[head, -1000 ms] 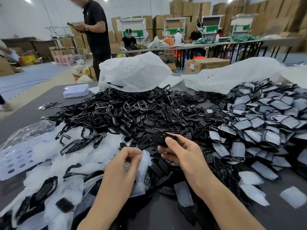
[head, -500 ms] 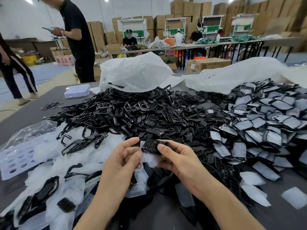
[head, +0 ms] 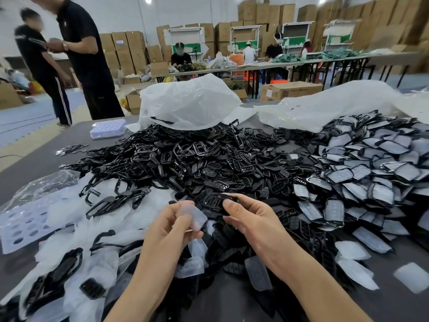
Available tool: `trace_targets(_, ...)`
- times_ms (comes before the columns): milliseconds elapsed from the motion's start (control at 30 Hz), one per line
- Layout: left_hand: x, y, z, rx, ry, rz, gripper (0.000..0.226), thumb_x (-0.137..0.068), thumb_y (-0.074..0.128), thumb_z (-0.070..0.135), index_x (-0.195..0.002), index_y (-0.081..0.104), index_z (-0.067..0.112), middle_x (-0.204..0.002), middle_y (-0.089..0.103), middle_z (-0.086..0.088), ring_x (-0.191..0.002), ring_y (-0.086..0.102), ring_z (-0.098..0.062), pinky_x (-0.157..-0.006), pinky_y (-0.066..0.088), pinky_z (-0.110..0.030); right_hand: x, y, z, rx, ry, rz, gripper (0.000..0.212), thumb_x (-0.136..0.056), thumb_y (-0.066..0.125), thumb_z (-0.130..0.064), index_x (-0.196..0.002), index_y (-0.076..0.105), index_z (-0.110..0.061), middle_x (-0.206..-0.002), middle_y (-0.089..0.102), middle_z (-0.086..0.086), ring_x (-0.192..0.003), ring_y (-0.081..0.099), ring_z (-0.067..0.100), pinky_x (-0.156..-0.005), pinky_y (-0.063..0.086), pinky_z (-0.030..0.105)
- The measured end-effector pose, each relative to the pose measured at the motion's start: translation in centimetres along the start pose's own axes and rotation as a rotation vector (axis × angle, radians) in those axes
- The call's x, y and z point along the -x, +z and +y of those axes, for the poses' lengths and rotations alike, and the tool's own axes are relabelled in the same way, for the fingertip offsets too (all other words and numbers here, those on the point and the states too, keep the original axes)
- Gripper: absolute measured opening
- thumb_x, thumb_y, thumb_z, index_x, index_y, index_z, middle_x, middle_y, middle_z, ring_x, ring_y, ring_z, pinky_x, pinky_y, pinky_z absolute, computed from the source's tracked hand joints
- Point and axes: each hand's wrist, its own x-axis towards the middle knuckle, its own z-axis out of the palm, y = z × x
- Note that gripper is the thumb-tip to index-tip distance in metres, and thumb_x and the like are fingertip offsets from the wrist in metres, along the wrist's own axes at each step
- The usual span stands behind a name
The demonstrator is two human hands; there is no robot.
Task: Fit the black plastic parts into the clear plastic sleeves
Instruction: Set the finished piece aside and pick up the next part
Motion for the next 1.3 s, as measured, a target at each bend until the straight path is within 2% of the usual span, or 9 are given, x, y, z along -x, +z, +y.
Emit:
trace_targets(133, 0.0, 0.2, -0.2, -0.064, 0.019, 0.053, 0.015, -0.099, 0.059, 0.022, -0.102, 0.072, 0.016, -0.09, 0.071, -0.006, -0.076, 0.066, -0.011, -0.076, 0.057, -0.025, 0.1, 0.4, 0.5, -0.037, 0.049, -0.044, 0.023, -0.092, 0.072, -0.031, -0.111, 0.078, -0.023, -0.118, 0.075, 0.007, -0.107, 0.072, 0.02, -0.091, 0.057, 0.029)
trace_targets(267, 0.2, 0.3, 0.2, -0.165, 0.073, 0.038, 0.013, -0.097, 0.06, 0.016, -0.099, 0.072, 0.019, -0.084, 0.074, -0.003, -0.075, 0.068, -0.012, -0.071, 0.055, -0.018, 0.0, 0.2, 0.2, -0.092, 0.019, 0.111, 0.016, -0.094, 0.068, -0.018, -0.105, 0.079, -0.015, -0.108, 0.077, 0.012, -0.093, 0.076, 0.024, -0.078, 0.06, 0.026)
trace_targets(400, 0.6, 0.6, 0.8, -0.228, 0.109, -0.033, 0.015, -0.084, 0.066, 0.031, -0.095, 0.076, 0.032, -0.085, 0.077, -0.003, -0.075, 0.069, -0.01, -0.071, 0.053, -0.016, -0.3, -0.5, 0.4, -0.111, 0.022, 0.252, 0.013, -0.095, 0.067, -0.007, -0.106, 0.074, -0.005, -0.103, 0.077, 0.016, -0.09, 0.077, 0.027, -0.073, 0.06, 0.025)
trace_targets(567, 1.2, 1.3, 0.7, -0.241, 0.133, -0.013, 0.012, -0.081, 0.069, 0.031, -0.088, 0.074, 0.023, -0.075, 0.075, -0.005, -0.068, 0.067, -0.009, -0.066, 0.05, -0.014, -0.3, 0.1, 1.2, -0.051, 0.055, 0.214, 0.012, -0.092, 0.072, -0.007, -0.103, 0.068, -0.009, -0.087, 0.073, 0.014, -0.081, 0.075, 0.022, -0.072, 0.061, 0.028)
trace_targets(700, 1.2, 1.1, 0.7, -0.257, 0.149, 0.061, 0.01, -0.088, 0.07, 0.023, -0.083, 0.072, 0.031, -0.071, 0.072, -0.003, -0.062, 0.063, -0.006, -0.059, 0.05, -0.013, -0.3, 0.0, 1.4, -0.053, 0.067, 0.167, 0.013, -0.09, 0.075, -0.011, -0.101, 0.069, -0.011, -0.091, 0.075, 0.016, -0.084, 0.075, 0.025, -0.073, 0.061, 0.029)
trace_targets(800, 1.2, 1.0, 0.9, -0.276, 0.158, 0.098, 0.001, -0.083, 0.072, 0.032, -0.084, 0.071, 0.032, -0.08, 0.072, -0.003, -0.065, 0.065, -0.006, -0.06, 0.05, -0.013, -0.1, 0.1, 1.3, -0.041, 0.072, 0.11, 0.014, -0.09, 0.076, -0.013, -0.101, 0.068, -0.013, -0.092, 0.078, 0.015, -0.082, 0.075, 0.023, -0.073, 0.061, 0.026)
trace_targets(933, 1.0, 0.9, 0.9, -0.329, 0.203, 0.123, 0.021, -0.087, 0.073, 0.015, -0.079, 0.07, 0.034, -0.097, 0.07, 0.009, -0.078, 0.066, -0.003, -0.066, 0.049, -0.011, 0.2, 0.6, 1.0, 0.031, 0.037, 0.068, 0.016, -0.09, 0.077, -0.014, -0.083, 0.074, -0.028, -0.085, 0.077, 0.011, -0.079, 0.075, 0.022, -0.072, 0.06, 0.025)
trace_targets(1067, 1.2, 1.0, 1.1, -0.256, 0.148, 0.093, 0.006, -0.086, 0.072, 0.027, -0.081, 0.07, 0.03, -0.074, 0.07, -0.004, -0.062, 0.062, -0.007, -0.059, 0.049, -0.012, 0.6, 1.1, 0.4, 0.115, -0.003, 0.01, 0.013, -0.081, 0.086, -0.031, -0.08, 0.073, -0.034, -0.083, 0.078, 0.012, -0.079, 0.075, 0.02, -0.071, 0.059, 0.024)
trace_targets(1300, 0.9, 1.0, 0.8, -0.124, 0.108, 0.069, 0.015, -0.08, 0.072, 0.025, -0.094, 0.064, 0.025, -0.074, 0.069, -0.001, -0.064, 0.065, -0.017, -0.065, 0.055, -0.022, 0.8, 1.3, 0.6, 0.096, -0.013, 0.022, 0.009, -0.086, 0.077, -0.023, -0.094, 0.074, -0.02, -0.088, 0.078, 0.014, -0.08, 0.076, 0.023, -0.072, 0.059, 0.024)
